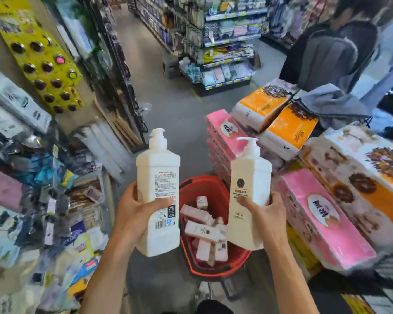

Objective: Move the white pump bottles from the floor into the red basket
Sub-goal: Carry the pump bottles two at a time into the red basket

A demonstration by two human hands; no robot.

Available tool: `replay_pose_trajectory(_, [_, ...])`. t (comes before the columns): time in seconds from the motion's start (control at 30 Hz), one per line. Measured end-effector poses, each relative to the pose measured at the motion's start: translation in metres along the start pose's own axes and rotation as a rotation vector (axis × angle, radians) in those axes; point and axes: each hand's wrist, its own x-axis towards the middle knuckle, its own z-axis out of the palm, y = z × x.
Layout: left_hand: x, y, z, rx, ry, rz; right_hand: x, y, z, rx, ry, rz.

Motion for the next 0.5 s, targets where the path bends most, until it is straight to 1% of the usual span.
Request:
replay_pose_trajectory(0.2, [0.055,0.017,0.015,0.029,-0.060,0.019,0.037,-0.018,0.014,0.010,0.030,-0.012])
replay_pose_trajectory(0.4, [0.121,0.014,0.021,0.052,-0.073,-0.032,0.061,-0.023,0.044,-0.059,0.066,0.095])
replay_pose_trajectory(0.5, [0.164,0.011,0.026,0.072,-0.141,-0.053,0.069,-0.022,0.065,-0.067,0.109,0.156])
